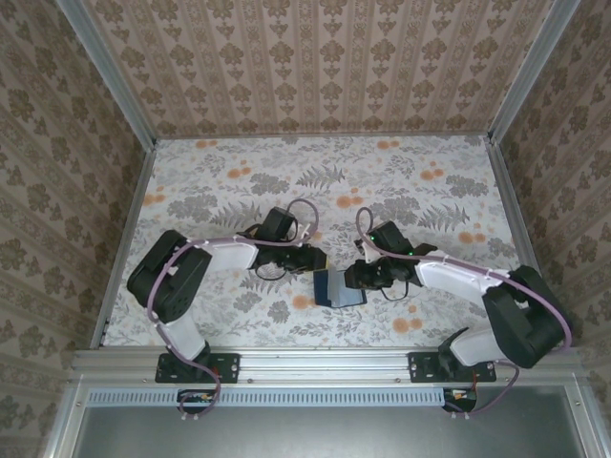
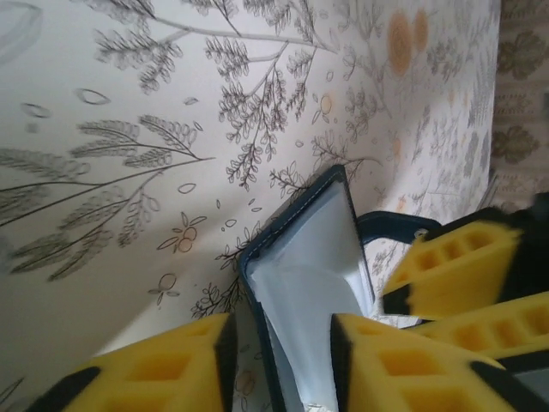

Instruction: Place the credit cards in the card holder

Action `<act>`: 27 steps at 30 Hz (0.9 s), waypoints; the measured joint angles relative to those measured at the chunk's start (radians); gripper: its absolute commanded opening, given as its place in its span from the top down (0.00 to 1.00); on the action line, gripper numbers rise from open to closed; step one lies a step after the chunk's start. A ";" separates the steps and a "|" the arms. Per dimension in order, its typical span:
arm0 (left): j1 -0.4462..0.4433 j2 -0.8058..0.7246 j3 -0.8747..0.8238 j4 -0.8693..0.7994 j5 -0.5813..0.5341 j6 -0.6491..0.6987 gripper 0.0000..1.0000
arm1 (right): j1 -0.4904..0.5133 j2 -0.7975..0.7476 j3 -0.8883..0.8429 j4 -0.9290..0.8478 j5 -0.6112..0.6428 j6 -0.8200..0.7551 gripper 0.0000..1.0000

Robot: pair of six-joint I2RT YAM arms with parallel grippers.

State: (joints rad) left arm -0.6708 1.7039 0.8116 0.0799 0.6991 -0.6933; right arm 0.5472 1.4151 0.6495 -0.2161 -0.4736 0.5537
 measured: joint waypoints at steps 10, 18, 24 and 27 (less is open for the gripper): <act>0.068 -0.198 -0.014 -0.074 -0.033 0.010 0.49 | 0.057 0.133 0.107 0.005 0.010 0.003 0.59; 0.154 -0.358 -0.027 -0.248 -0.093 0.044 0.47 | 0.167 0.206 0.196 -0.018 0.057 0.009 0.72; 0.281 -0.494 -0.026 -0.391 -0.172 0.063 0.44 | 0.225 0.259 0.223 -0.020 0.093 0.018 0.66; 0.314 -0.516 -0.018 -0.472 -0.229 0.081 0.44 | 0.231 0.255 0.228 -0.026 0.106 0.017 0.57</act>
State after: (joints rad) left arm -0.3569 1.1877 0.7933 -0.3923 0.4706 -0.6121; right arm 0.7780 1.6703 0.8772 -0.2424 -0.3679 0.5705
